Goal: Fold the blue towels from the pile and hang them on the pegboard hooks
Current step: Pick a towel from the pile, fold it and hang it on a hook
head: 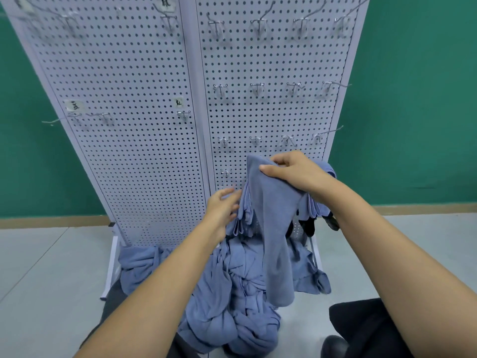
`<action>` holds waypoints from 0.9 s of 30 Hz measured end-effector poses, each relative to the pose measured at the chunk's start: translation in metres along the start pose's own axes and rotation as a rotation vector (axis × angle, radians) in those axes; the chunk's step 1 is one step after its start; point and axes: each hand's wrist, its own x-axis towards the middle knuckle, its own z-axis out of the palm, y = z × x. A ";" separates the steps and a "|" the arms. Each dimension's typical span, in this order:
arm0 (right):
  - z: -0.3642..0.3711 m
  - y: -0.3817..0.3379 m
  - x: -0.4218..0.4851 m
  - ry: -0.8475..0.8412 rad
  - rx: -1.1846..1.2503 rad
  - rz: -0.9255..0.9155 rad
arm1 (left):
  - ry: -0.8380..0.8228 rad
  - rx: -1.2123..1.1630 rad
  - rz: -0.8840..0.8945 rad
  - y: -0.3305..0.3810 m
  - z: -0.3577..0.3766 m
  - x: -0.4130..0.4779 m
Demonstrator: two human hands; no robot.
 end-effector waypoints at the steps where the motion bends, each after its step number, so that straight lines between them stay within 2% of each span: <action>1: -0.003 -0.008 0.001 0.002 0.023 -0.009 | 0.020 -0.002 -0.030 -0.005 -0.002 -0.001; 5: -0.021 -0.051 0.007 0.035 0.118 -0.061 | 0.027 -0.013 -0.174 -0.021 -0.014 -0.005; 8: -0.042 -0.081 0.008 0.114 0.176 -0.122 | -0.047 -0.084 -0.349 -0.028 -0.032 -0.012; 11: -0.060 -0.087 0.007 0.216 0.299 -0.161 | -0.160 -0.262 -0.546 -0.017 -0.047 -0.013; 14: -0.068 -0.053 0.005 0.327 0.375 -0.085 | -0.232 -0.288 -0.519 -0.009 -0.066 -0.008; 17: -0.064 0.001 -0.003 0.369 0.423 0.104 | -0.173 -0.256 -0.477 -0.003 -0.084 -0.008; 21: -0.042 0.062 -0.020 0.251 0.536 0.356 | -0.141 -0.222 -0.438 -0.002 -0.107 -0.012; 27: -0.021 0.118 -0.026 0.069 0.775 0.530 | -0.165 -0.212 -0.394 0.005 -0.142 -0.013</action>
